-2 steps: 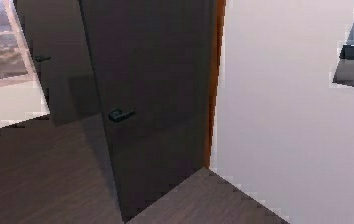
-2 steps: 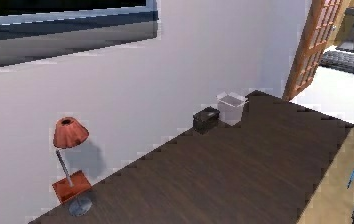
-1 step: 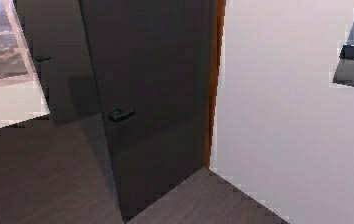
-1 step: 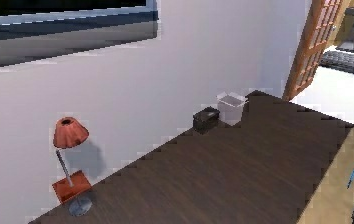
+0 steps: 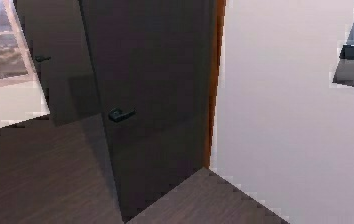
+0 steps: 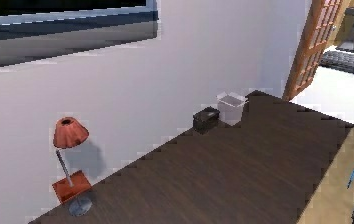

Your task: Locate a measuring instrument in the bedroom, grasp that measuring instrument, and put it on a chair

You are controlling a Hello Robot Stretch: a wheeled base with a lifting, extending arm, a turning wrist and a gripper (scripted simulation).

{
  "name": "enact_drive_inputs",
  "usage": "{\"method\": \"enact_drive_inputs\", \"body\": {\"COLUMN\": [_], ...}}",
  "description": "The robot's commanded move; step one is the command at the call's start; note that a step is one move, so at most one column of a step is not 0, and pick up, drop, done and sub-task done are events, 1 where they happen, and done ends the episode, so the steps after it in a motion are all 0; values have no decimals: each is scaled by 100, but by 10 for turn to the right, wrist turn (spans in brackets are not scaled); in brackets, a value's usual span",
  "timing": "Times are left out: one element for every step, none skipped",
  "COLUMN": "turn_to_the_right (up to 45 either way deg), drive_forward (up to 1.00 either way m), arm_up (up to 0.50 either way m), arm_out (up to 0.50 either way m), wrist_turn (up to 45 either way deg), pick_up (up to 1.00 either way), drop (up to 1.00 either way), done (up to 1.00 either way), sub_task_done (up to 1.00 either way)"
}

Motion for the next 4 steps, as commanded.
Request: {"method": "enact_drive_inputs", "body": {"turn_to_the_right": [450, 300, 0, 150], "drive_forward": [0, 0, 10, 0], "arm_up": [0, 0, 0, 0], "arm_out": [0, 0, 0, 0], "wrist_turn": [0, 0, 0, 0], "pick_up": [0, 0, 0, 0], "drop": [0, 0, 0, 0], "done": [0, 0, 0, 0], "sub_task_done": [0, 0, 0, 0]}}
